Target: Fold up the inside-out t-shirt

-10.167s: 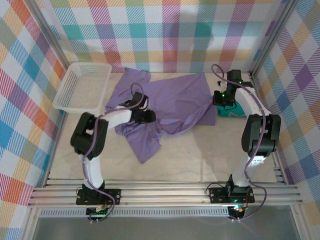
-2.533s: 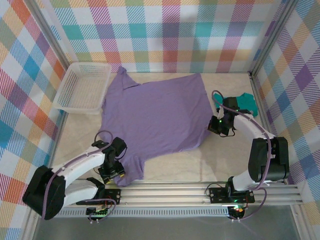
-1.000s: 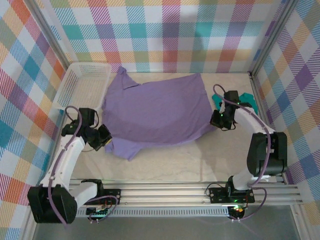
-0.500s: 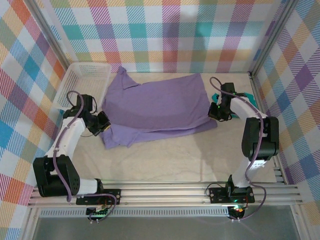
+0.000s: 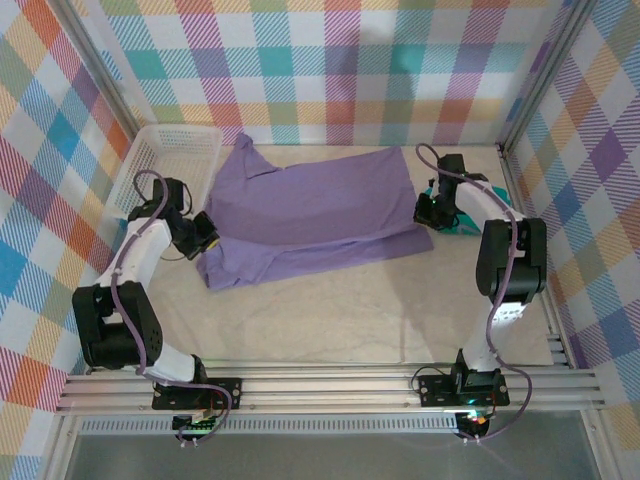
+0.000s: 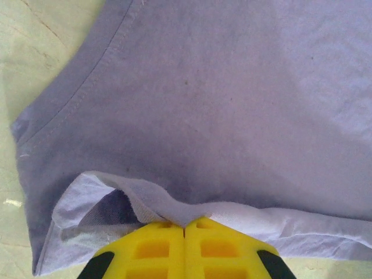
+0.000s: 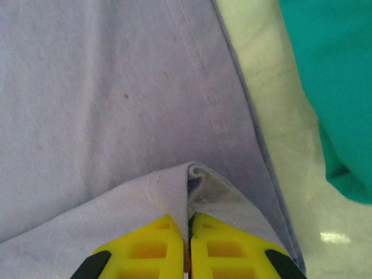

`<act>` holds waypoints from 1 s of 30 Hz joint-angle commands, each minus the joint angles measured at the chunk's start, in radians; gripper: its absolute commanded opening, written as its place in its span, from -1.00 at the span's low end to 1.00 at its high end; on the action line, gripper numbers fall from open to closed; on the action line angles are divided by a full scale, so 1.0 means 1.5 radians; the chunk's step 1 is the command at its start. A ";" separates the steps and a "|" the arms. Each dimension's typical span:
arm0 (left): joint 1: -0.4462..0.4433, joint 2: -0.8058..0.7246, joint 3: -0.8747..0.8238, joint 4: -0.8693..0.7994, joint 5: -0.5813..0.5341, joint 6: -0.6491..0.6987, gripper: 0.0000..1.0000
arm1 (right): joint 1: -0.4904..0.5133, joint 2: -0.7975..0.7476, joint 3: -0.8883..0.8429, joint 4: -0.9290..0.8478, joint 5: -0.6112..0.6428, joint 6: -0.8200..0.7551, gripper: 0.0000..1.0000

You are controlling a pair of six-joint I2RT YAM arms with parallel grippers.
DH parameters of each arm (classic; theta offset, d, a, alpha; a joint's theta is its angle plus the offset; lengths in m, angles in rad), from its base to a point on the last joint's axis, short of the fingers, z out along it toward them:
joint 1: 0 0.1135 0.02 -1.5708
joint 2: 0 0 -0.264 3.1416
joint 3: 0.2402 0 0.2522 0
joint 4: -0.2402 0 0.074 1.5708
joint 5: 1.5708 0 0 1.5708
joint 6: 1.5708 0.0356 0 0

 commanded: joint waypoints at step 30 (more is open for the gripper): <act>-0.064 -0.030 -0.189 0.232 0.013 -0.071 0.30 | 0.080 0.034 -0.046 0.061 -0.027 -0.050 0.00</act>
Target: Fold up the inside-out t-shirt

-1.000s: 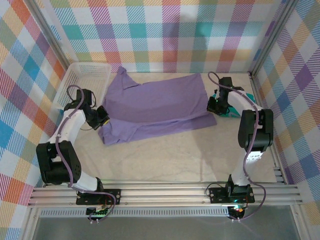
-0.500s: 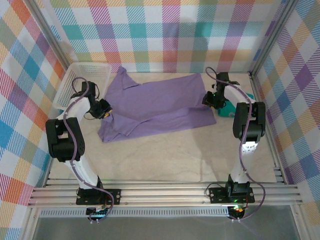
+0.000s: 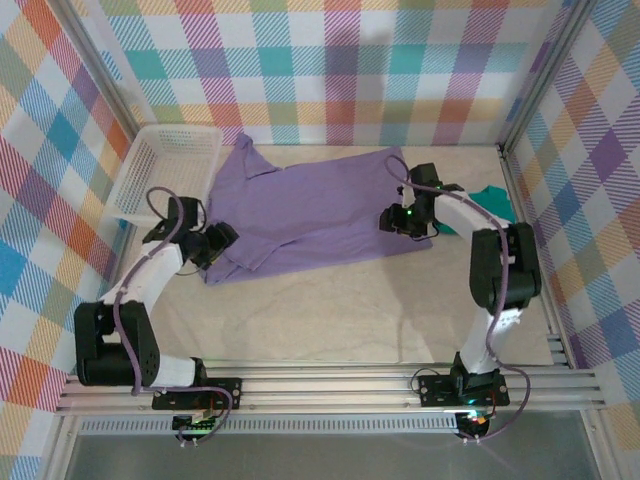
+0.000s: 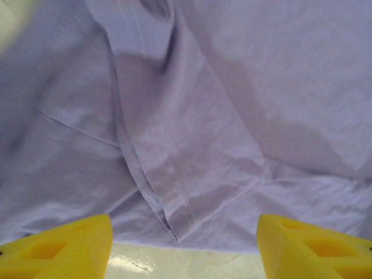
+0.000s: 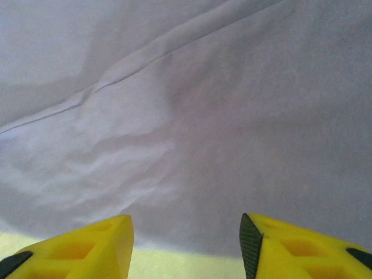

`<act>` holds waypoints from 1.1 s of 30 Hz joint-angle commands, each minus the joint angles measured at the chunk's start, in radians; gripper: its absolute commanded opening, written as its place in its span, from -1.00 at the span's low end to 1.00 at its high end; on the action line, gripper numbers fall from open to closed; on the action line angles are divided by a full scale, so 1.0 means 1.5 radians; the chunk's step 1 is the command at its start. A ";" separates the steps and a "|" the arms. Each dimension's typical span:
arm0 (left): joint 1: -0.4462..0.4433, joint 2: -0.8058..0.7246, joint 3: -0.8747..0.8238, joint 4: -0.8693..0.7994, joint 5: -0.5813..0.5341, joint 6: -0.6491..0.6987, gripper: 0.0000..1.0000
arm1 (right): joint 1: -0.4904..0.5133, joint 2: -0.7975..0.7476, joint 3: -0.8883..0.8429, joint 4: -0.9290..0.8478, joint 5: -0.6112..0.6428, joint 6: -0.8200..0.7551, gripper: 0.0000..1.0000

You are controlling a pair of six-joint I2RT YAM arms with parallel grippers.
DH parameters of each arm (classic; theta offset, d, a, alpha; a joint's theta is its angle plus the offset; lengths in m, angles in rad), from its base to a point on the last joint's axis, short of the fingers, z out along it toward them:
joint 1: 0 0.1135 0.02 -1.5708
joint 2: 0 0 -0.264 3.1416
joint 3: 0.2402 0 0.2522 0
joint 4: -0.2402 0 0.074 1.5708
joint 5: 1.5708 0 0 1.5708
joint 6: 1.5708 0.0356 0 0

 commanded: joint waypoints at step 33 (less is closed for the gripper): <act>0.072 0.073 -0.090 0.138 0.107 -0.030 -0.03 | 0.455 0.015 -0.006 0.293 -0.023 -0.337 0.08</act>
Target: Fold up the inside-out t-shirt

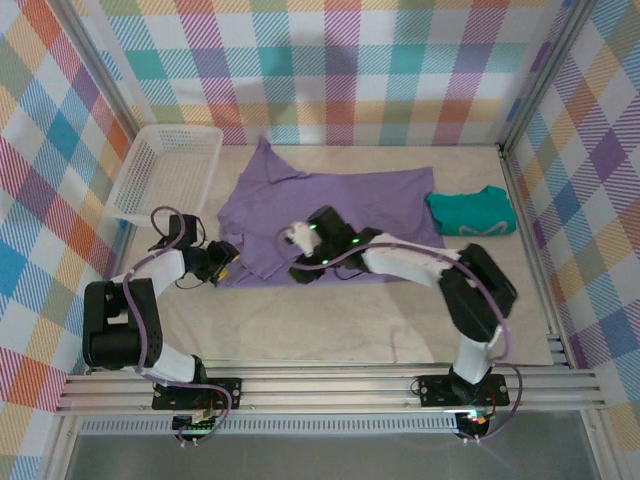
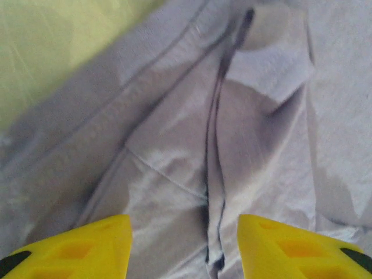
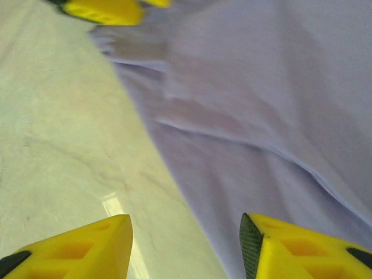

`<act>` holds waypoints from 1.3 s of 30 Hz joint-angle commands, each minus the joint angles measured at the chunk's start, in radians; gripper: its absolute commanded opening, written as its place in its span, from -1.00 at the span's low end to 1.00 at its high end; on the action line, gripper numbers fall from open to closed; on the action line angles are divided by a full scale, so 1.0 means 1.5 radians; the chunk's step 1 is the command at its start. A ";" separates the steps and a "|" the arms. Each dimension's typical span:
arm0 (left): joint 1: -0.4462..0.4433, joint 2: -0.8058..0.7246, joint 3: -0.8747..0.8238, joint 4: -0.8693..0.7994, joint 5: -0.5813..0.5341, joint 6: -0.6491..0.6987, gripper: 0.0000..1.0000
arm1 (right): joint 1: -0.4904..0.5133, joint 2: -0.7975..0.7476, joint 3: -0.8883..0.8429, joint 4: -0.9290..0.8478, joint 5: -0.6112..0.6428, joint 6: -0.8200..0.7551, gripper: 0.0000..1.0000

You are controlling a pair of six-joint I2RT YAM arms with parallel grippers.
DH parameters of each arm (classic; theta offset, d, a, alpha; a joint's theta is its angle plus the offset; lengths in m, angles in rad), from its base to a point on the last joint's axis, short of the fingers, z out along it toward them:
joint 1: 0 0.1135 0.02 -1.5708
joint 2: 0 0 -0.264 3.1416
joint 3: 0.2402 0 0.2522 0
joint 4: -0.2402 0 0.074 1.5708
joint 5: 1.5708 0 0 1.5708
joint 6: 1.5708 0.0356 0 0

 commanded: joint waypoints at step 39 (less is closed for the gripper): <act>0.023 0.014 -0.039 0.034 -0.005 -0.001 0.01 | -0.155 0.307 0.378 -0.111 0.018 0.275 -0.59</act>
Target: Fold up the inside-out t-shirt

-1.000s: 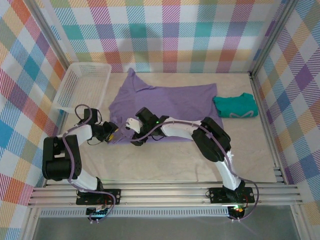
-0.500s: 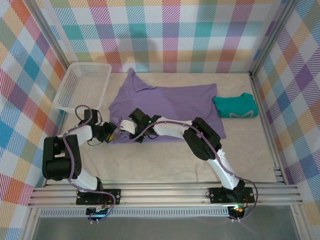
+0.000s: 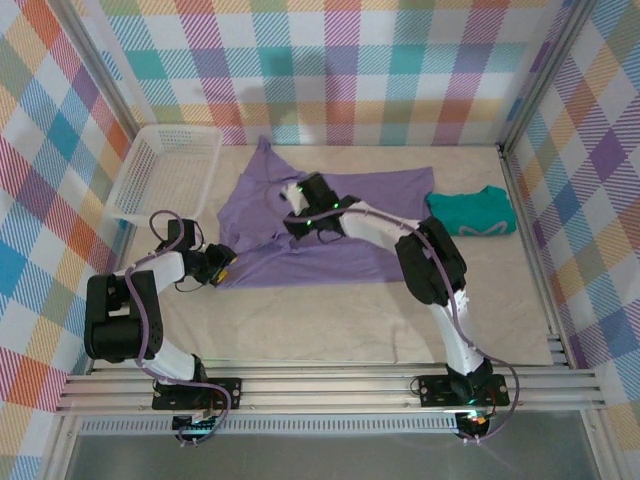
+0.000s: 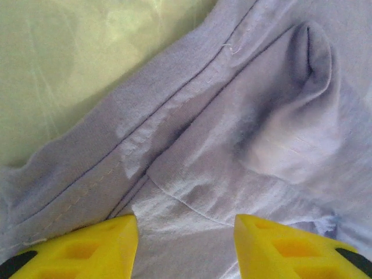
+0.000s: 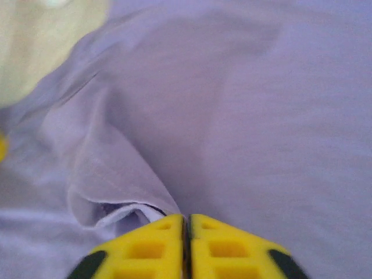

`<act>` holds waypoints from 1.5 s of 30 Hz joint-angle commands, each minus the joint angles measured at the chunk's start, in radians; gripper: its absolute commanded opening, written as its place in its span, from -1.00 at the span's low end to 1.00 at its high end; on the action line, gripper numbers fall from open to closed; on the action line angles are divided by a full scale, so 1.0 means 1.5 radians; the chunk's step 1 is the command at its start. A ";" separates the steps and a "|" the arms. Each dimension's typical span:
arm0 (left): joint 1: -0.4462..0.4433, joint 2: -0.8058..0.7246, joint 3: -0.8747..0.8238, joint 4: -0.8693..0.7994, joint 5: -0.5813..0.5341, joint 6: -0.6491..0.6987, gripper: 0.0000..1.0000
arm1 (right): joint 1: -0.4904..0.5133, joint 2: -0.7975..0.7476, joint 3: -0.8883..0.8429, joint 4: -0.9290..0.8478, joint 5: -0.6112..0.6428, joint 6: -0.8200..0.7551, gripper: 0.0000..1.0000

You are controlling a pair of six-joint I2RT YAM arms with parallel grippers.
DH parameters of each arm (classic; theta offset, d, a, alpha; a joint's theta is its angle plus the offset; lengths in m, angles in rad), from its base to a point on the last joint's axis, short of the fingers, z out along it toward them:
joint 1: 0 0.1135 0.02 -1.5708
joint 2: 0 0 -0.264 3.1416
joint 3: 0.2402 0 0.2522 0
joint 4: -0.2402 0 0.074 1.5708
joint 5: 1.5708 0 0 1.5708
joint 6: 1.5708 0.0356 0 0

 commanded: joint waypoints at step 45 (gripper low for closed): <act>-0.130 0.202 0.259 -0.023 -0.050 0.032 -0.74 | -0.078 -0.176 -0.222 -0.060 -0.053 0.086 -0.31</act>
